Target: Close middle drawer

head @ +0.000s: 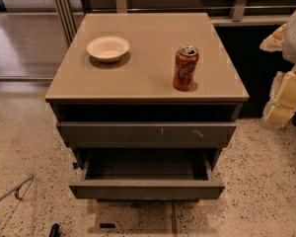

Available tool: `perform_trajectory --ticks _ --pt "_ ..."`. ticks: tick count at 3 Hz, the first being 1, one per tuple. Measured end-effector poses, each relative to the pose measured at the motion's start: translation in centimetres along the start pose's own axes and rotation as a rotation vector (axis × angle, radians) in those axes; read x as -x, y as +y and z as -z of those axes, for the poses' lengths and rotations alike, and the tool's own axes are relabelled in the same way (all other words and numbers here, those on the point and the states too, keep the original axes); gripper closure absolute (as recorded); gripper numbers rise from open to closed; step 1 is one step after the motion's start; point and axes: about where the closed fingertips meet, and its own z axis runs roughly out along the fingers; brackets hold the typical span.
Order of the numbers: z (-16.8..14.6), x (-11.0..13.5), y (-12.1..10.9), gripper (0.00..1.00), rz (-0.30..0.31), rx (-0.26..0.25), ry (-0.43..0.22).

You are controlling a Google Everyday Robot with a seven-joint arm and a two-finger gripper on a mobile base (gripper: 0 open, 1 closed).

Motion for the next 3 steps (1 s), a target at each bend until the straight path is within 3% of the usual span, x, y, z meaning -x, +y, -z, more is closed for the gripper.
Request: perform_trajectory --ticks 1,2,3 --pt "-1.8 -0.4 0.7 0.36 -0.008 0.005 -0.015" --pt "-8.0 -1.8 3.6 0.59 -0.042 0.04 -0.075" --pt "-21.2 -3.6 8.6 0.9 -0.087 0.191 -0.181"
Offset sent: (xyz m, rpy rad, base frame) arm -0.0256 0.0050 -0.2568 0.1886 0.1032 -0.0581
